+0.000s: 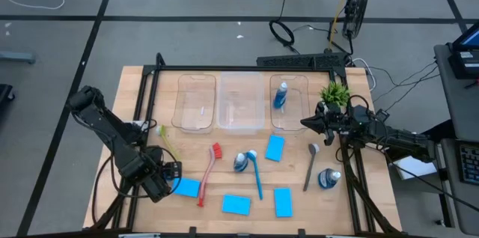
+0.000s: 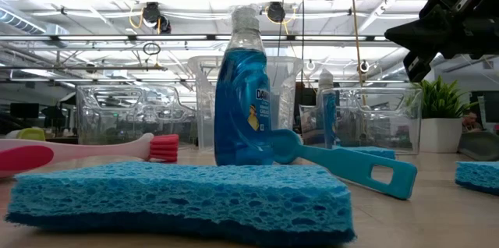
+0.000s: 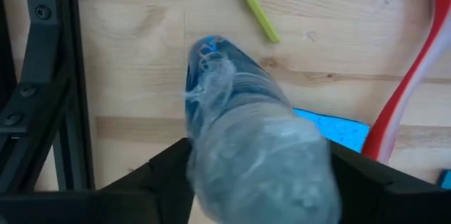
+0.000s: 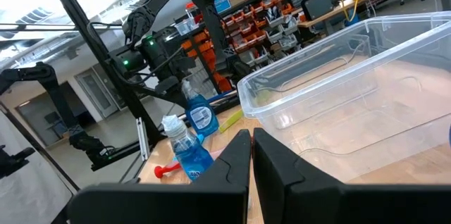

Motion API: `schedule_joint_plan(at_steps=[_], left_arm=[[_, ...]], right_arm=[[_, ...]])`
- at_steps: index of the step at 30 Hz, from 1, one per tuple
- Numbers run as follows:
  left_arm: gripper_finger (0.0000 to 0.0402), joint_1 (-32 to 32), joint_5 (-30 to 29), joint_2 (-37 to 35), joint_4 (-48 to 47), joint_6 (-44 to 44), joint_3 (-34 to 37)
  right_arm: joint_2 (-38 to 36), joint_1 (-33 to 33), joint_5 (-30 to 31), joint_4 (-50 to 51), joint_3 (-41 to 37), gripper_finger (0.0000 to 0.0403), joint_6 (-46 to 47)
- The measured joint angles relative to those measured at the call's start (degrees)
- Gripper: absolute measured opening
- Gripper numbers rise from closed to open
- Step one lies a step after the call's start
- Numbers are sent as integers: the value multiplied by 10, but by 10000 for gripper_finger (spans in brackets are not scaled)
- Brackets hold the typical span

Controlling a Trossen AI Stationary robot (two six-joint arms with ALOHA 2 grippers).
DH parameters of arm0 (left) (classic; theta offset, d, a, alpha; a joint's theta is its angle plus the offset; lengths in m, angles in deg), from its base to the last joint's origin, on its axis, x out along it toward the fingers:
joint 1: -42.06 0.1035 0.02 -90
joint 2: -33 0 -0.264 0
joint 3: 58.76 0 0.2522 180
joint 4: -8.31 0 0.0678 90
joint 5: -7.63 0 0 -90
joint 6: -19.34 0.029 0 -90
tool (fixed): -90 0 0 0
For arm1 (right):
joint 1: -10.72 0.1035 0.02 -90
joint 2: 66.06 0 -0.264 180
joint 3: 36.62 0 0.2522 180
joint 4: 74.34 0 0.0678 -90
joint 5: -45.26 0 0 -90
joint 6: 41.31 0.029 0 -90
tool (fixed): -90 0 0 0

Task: Pick & Place Kitchen Sink Supplies
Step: Put the blue dishwashing liquid bottle into the right transparent bin

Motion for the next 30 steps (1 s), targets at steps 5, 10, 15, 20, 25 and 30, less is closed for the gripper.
schedule_joint_plan(at_steps=[5, 10, 15, 20, 25, 30], left_arm=[[198, 0, -1, 0, -2, -8, 0], [169, 0, 0, 0, -2, -12, 0], [164, -1, 17, 0, -1, -14, 0], [193, -1, 19, 0, 0, -12, 0], [241, -1, 19, 0, 0, -13, 0], [289, -1, 19, 0, 0, -10, 0]], right_arm=[[0, 0, 0, 0, 0, 4, 0], [0, 0, 0, 0, 0, 4, 0], [0, 0, 0, 0, 0, 4, 0], [0, 0, 0, 0, 0, 4, 0], [0, 0, 0, 0, 0, 4, 0], [0, 0, 0, 0, 0, 4, 0]])
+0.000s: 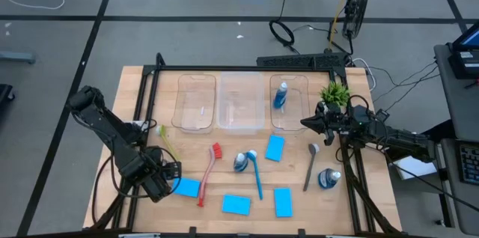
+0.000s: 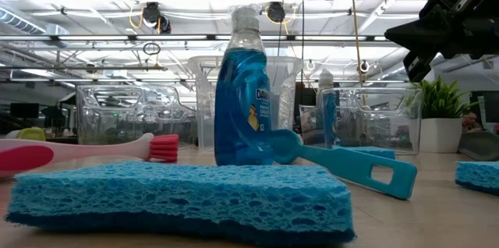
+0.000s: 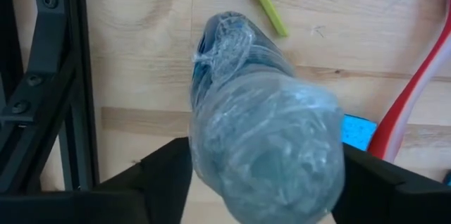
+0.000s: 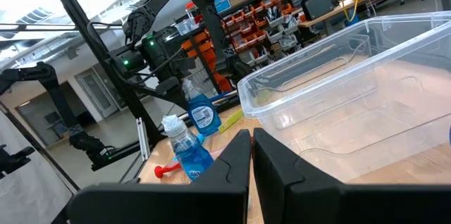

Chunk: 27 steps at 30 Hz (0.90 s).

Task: Pick & Place Kitchen Sink Supplies
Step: Put the blue dishwashing liquid bottle into the right transparent bin

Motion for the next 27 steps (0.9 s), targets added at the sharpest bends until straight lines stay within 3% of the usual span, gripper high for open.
schedule_joint_plan(at_steps=[8, 27], left_arm=[[331, 0, -1, -1, -4, 0, 0], [335, 8, -60, -11, -79, 0, -25]], right_arm=[[0, 0, 0, 0, 0, 4, 0], [0, 0, 0, 0, 0, 4, 0]])
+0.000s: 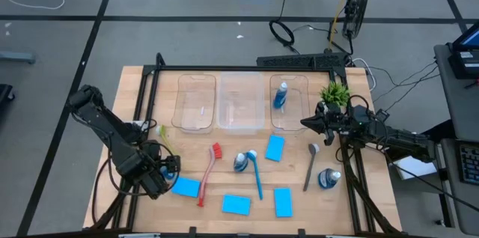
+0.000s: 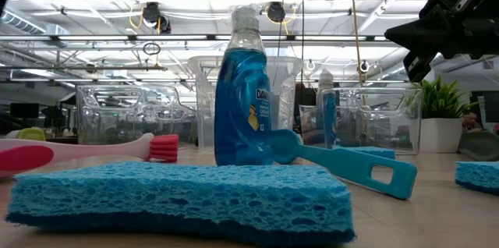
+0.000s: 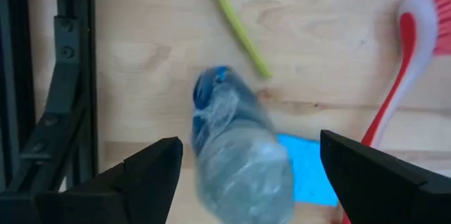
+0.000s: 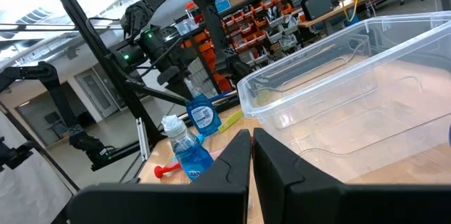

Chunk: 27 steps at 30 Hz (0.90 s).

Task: Pick & Place Kitchen Sink Supplies
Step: Put the blue dishwashing liquid bottle into the right transparent bin

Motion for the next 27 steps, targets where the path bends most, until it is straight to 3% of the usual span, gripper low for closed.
schedule_joint_plan(at_steps=[9, 17, 27], left_arm=[[332, 33, -1, 1, -17, 38, 0], [279, 38, 49, 1, -8, 56, 0], [245, 37, 60, 1, -1, 62, 0]], right_arm=[[0, 0, 0, 0, 0, 4, 0], [0, 0, 0, 0, 0, 4, 0], [0, 0, 17, 0, 0, 4, 0]])
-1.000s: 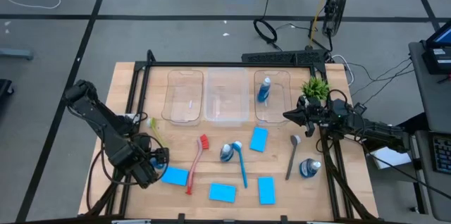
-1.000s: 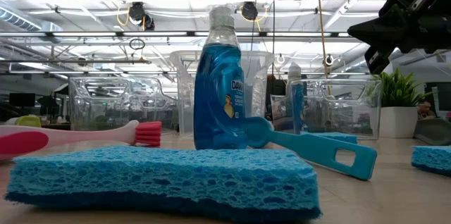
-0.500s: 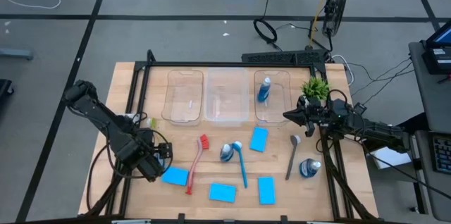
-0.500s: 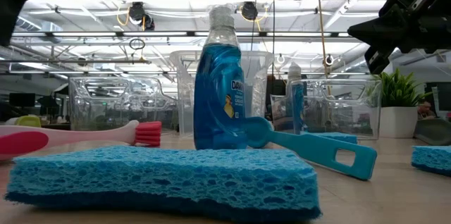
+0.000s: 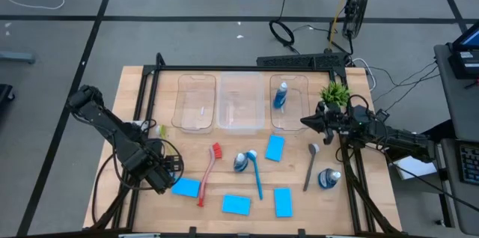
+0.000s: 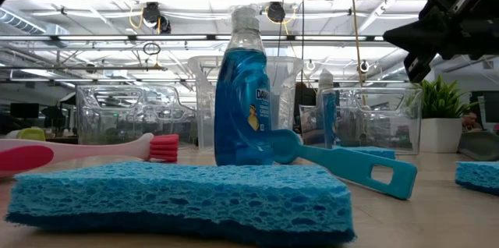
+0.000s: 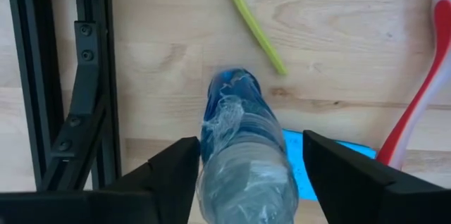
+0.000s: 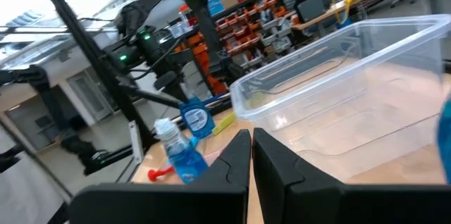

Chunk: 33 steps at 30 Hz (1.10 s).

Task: Pick & Place Kitchen Sink Supplies
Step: Put the blue dishwashing liquid bottle into the right transparent bin

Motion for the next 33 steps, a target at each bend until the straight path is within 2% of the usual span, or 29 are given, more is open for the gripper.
schedule_joint_plan(at_steps=[14, 22, 28, 33], left_arm=[[174, 0, 0, 0, -3, -20, 0], [174, 0, 0, 0, -8, -35, 0], [157, 0, -5, -4, -10, -24, 0], [157, 0, -31, -33, -14, -16, 0]], right_arm=[[0, 0, 11, 0, 0, 4, 0], [0, 0, 11, 0, 0, 4, 0], [0, 0, 11, 0, 0, 4, 0], [0, 0, 11, -9, 0, 4, 0]])
